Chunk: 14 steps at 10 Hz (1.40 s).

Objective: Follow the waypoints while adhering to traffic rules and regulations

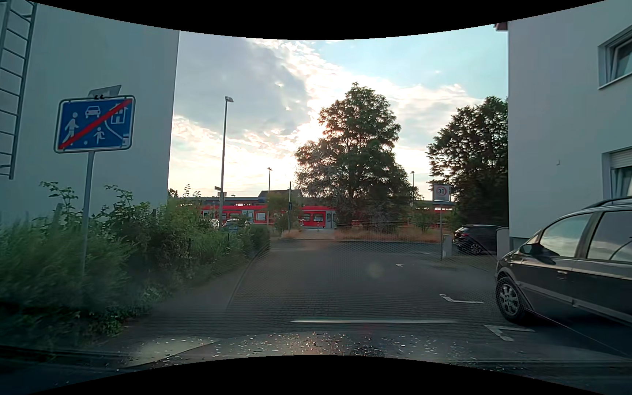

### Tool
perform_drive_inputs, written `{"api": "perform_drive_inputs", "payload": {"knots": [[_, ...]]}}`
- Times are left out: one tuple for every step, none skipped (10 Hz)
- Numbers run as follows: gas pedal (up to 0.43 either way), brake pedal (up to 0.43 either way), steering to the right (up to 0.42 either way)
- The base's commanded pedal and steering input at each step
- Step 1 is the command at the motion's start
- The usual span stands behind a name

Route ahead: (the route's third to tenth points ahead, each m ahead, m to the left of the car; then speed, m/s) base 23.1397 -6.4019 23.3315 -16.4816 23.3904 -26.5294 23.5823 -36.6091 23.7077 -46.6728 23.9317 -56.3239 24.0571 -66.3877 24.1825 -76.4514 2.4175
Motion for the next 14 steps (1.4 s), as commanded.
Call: {"api": "perform_drive_inputs", "payload": {"knots": [[0.039,0.0,0.02],[0.039,0.0,0.02],[0.039,0.0,0.02],[0.039,0.0,0.02],[0.039,0.0,0.021],[0.039,0.0,0.024],[0.039,0.0,0.025],[0.039,0.0,0.026],[0.039,0.0,0.026],[0.039,0.0,0.027],[0.039,0.0,0.026],[0.028,0.0,0.027],[0.028,0.0,0.027],[0.028,0.0,0.026]]}}
